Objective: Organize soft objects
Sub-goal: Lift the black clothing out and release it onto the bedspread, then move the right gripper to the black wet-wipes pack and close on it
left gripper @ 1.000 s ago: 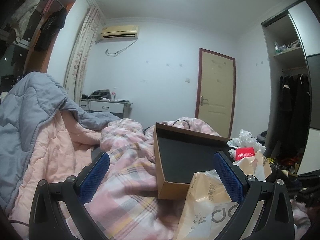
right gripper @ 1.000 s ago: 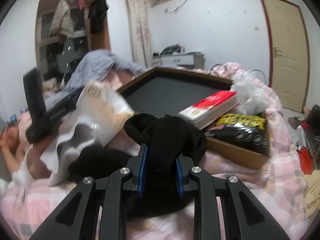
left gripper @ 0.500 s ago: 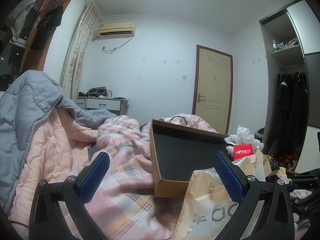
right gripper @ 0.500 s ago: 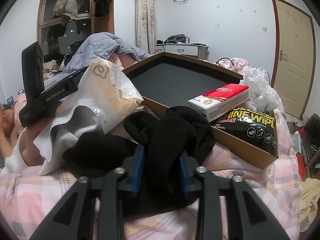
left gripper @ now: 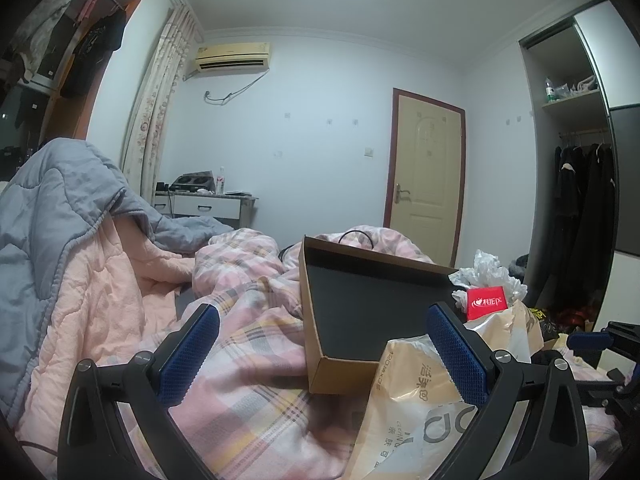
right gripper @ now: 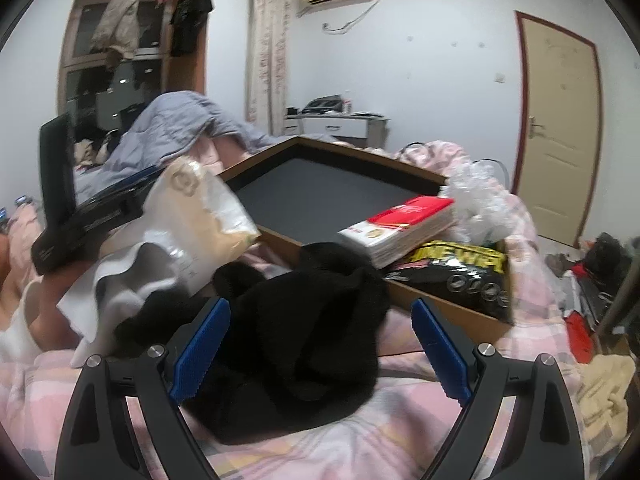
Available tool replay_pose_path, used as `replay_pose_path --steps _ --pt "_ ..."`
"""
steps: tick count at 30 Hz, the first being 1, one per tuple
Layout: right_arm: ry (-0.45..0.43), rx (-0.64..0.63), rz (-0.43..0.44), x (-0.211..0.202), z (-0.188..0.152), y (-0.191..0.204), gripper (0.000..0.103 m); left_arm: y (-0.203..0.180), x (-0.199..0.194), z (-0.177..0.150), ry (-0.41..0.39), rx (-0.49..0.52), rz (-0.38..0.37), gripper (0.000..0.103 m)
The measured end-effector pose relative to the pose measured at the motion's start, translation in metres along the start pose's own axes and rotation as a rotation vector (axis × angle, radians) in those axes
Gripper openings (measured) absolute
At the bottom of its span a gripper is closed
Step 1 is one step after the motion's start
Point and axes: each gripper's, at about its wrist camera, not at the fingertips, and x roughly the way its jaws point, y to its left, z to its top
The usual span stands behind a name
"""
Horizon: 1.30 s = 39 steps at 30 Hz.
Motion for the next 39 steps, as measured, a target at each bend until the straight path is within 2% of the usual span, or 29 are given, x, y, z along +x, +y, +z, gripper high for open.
replay_pose_path --steps 8,11,14,16,21,24,29,31,34,39 --pt "-0.029 0.019 -0.074 -0.005 0.003 -0.003 0.092 0.0 0.0 0.0 0.001 0.0 -0.001 0.103" --pt "-0.111 0.044 -0.093 -0.016 0.004 -0.009 0.092 0.0 0.0 0.0 0.002 0.0 -0.002 0.103" --pt "-0.199 0.113 -0.125 -0.029 0.004 -0.023 0.092 0.0 0.0 0.0 0.002 0.0 -0.002 0.103" --pt "-0.227 0.18 -0.144 -0.033 0.003 -0.035 0.092 0.0 0.0 0.0 0.002 0.0 -0.002 0.103" --pt "-0.159 0.331 -0.169 -0.016 0.001 -0.063 0.092 0.0 0.0 0.0 0.002 0.0 -0.002 0.103" --pt "-0.122 0.353 -0.176 -0.008 0.0 -0.066 0.092 0.0 0.0 0.0 0.002 0.0 -0.002 0.103" --pt "-0.067 0.307 -0.222 0.0 0.01 -0.06 0.092 0.0 0.001 0.0 0.003 0.0 -0.001 0.103" --pt "-0.046 0.282 -0.268 0.004 0.014 -0.061 0.092 0.0 0.0 0.0 0.002 -0.001 -0.002 0.103" --pt "0.013 0.243 -0.329 0.021 0.027 -0.063 0.092 0.0 0.001 0.0 0.003 0.001 -0.001 0.103" --pt "0.085 0.205 -0.372 0.043 0.031 -0.062 0.092 0.0 0.001 0.0 0.002 0.001 -0.001 0.103"
